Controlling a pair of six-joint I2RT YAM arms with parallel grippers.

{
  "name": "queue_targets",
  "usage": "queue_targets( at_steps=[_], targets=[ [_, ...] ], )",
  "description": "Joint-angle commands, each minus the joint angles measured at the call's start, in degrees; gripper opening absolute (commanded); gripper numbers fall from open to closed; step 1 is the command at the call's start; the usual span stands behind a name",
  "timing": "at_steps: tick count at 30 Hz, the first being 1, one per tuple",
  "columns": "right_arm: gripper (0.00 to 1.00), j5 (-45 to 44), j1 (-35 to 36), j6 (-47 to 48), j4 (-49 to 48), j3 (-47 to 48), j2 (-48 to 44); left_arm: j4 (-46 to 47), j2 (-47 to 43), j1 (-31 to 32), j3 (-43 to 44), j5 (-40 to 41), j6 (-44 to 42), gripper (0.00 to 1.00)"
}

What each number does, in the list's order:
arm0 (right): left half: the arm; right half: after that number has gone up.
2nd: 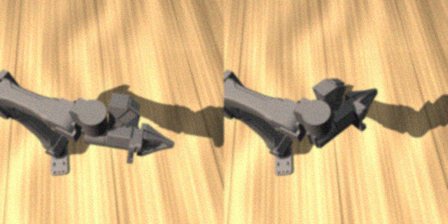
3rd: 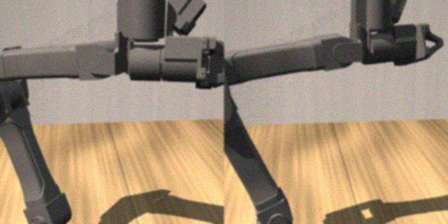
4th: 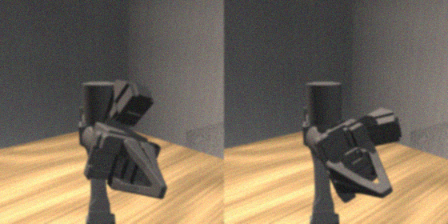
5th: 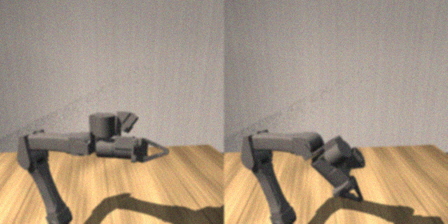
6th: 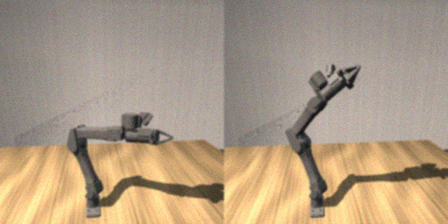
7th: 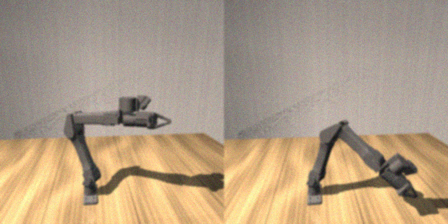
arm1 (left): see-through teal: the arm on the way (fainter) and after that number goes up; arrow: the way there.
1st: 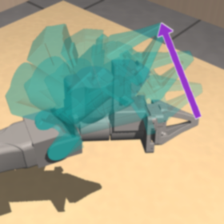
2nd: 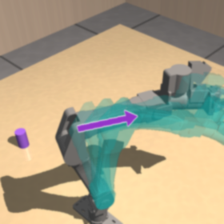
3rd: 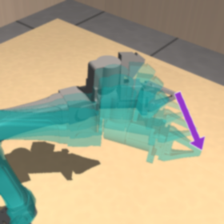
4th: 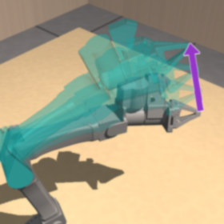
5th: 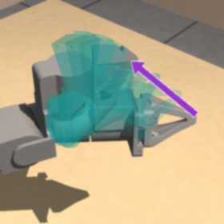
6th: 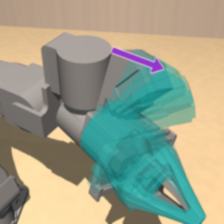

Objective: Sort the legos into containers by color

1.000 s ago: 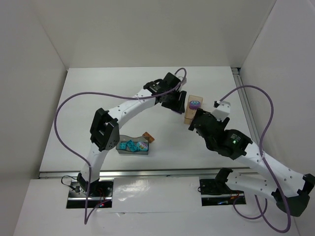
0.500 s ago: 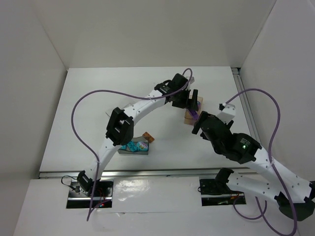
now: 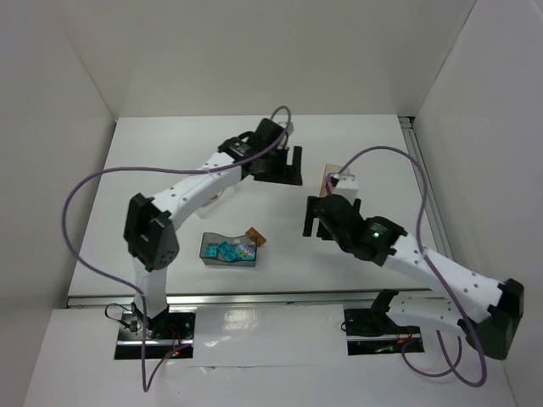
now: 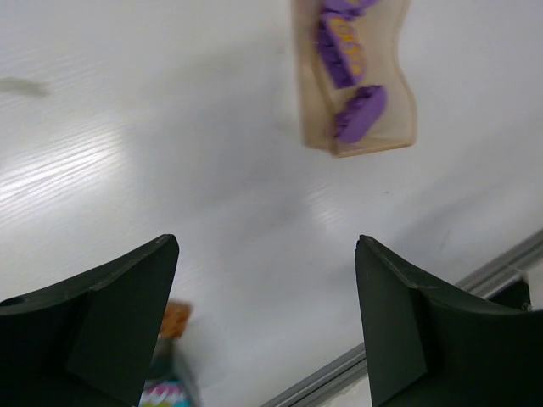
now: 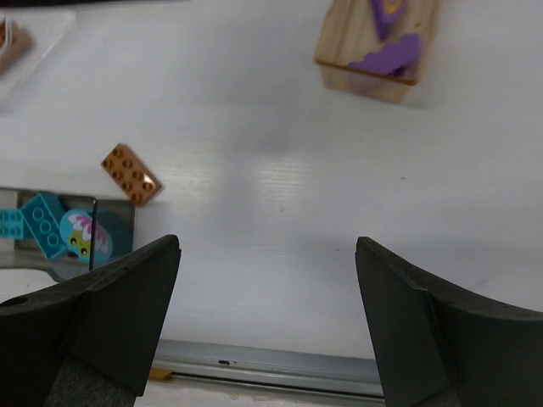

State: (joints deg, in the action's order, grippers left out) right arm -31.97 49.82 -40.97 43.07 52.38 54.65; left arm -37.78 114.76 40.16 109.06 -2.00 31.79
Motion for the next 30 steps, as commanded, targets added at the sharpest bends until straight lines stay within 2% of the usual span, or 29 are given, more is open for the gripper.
queue_targets(
  at_steps=[1, 7, 13, 22, 28, 30],
  targets=[
    [0.91, 8.7, -0.2, 7.3, -14.2, -0.8, 6.3, -3.9, -11.1, -4.0, -7.0, 8.8, 1.3, 0.92],
    [0.91, 21.1, -0.2, 14.1, -22.5, 4.5, 24.7, -6.3, -25.6, -11.8, -15.5, 10.3, 1.8, 0.93],
    [0.91, 27.5, 0.4, 16.0, -25.3, 6.8, 35.4, -6.8, -31.5, -16.7, -19.5, 10.3, 1.8, 0.93],
    [0.90, 31.1, 4.3, 16.5, -29.8, 9.3, 41.2, -7.3, -32.1, -18.5, -22.5, 9.2, 1.3, 0.93],
    [0.92, 26.3, 4.8, 19.3, -28.4, 14.1, 47.6, -7.3, -32.1, -19.1, -23.1, 9.2, 1.3, 0.93],
    [0.89, 23.2, 4.8, 20.0, -27.5, 15.9, 50.4, -7.3, -32.1, -19.1, -23.6, 9.2, 1.3, 0.93]
  ],
)
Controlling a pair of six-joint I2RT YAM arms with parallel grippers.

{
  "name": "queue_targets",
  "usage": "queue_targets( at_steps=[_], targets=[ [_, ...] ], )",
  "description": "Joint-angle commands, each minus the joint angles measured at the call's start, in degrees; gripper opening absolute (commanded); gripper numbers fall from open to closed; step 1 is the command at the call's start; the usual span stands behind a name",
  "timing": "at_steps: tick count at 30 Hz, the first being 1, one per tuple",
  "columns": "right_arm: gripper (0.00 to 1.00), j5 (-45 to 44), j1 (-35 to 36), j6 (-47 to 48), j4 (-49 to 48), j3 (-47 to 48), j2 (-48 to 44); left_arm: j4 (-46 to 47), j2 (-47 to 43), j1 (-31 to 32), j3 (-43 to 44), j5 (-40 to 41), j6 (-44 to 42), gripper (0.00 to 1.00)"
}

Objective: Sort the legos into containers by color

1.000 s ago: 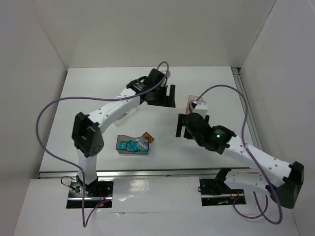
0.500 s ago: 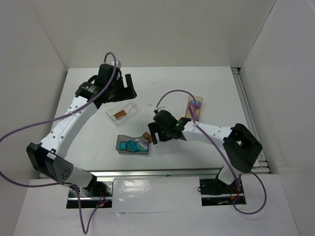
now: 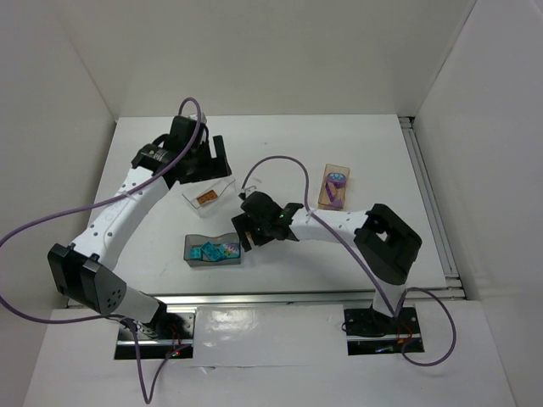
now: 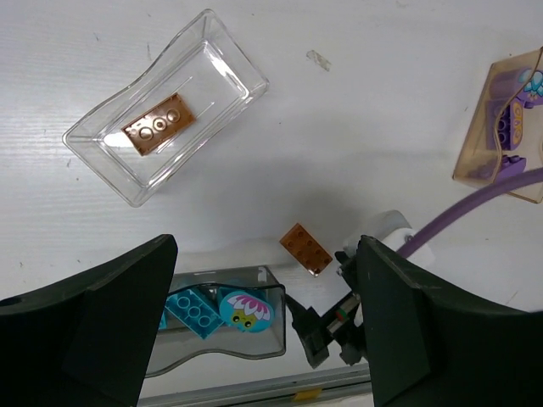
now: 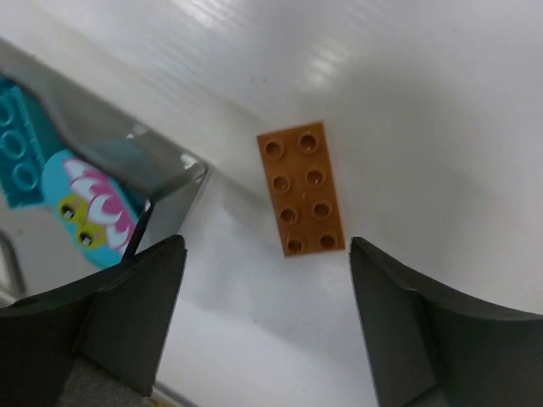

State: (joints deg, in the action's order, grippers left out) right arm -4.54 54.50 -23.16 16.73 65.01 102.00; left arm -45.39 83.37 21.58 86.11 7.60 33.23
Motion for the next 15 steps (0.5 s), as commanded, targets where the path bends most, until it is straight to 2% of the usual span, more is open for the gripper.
queue_targets(
  at_steps=[1, 10, 15],
  targets=[
    [0.82, -5.1, 0.2, 3.0, -0.7, 3.3, 3.8, 0.3, -0.7, -0.5, -0.7, -0.4, -0.2, 0.93],
    [0.64, -9.7, 0.2, 4.2, -0.1, 4.9, 7.8, 1.4, -0.7, -1.1, -1.8, -0.9, -0.2, 0.93],
    [0.37, -12.2, 0.7, 4.2, 0.4, 4.9, 6.7, 1.4, -0.1, -1.1, -1.8, -0.9, -0.2, 0.92]
  ],
)
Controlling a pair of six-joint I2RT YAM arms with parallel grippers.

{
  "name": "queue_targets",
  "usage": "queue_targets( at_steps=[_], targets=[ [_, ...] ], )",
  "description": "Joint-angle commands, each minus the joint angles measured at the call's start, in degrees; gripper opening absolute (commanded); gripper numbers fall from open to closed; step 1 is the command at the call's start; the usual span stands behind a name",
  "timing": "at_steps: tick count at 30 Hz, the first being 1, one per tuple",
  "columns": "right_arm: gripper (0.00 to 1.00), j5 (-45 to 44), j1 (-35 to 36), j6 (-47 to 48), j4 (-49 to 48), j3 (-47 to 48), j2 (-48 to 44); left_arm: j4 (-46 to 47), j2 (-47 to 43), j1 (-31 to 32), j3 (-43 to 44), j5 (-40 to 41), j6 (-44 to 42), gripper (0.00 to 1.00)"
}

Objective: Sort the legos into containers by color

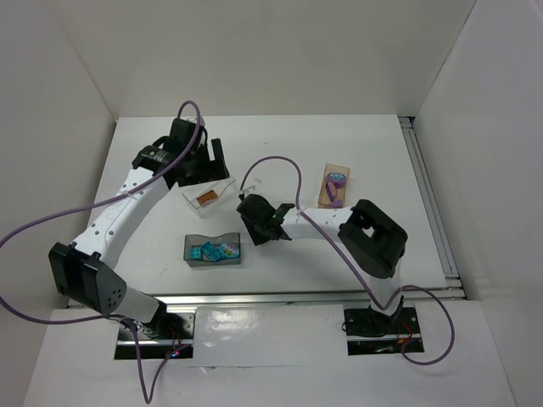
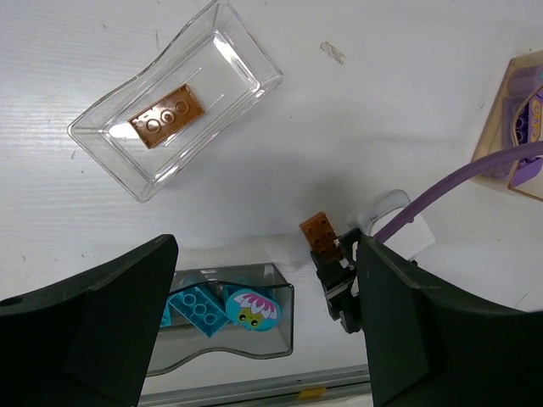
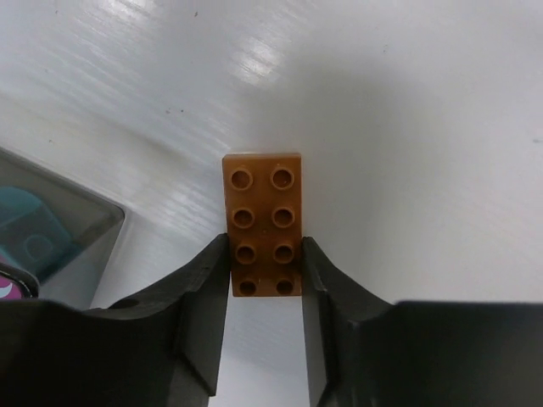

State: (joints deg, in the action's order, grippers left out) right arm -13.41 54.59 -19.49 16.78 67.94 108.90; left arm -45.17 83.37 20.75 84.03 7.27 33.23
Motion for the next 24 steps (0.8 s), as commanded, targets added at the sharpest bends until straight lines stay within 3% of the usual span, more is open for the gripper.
queue_targets(
  at_steps=[1, 5, 10, 24],
  targets=[
    [0.27, -3.3, 0.6, 0.0, 0.9, 1.9, -0.7, 1.1, -0.1, -0.8, 0.3, -0.6, -0.2, 0.92],
    [0.25, -6.3, 0.6, -0.5, 1.9, 3.2, -4.6, 1.1, 0.4, -1.4, 2.4, -0.6, -1.2, 0.92],
    [0.25, -8.0, 0.6, 0.2, 1.9, 9.3, -7.1, 0.4, 0.4, -6.7, 5.3, -1.6, -1.2, 0.92],
    [0.28, -9.8, 0.0, 5.2, 2.7, 42.4, 16.5, 1.7, -14.5, -23.6, -4.4, -6.3, 2.2, 0.93]
  ],
)
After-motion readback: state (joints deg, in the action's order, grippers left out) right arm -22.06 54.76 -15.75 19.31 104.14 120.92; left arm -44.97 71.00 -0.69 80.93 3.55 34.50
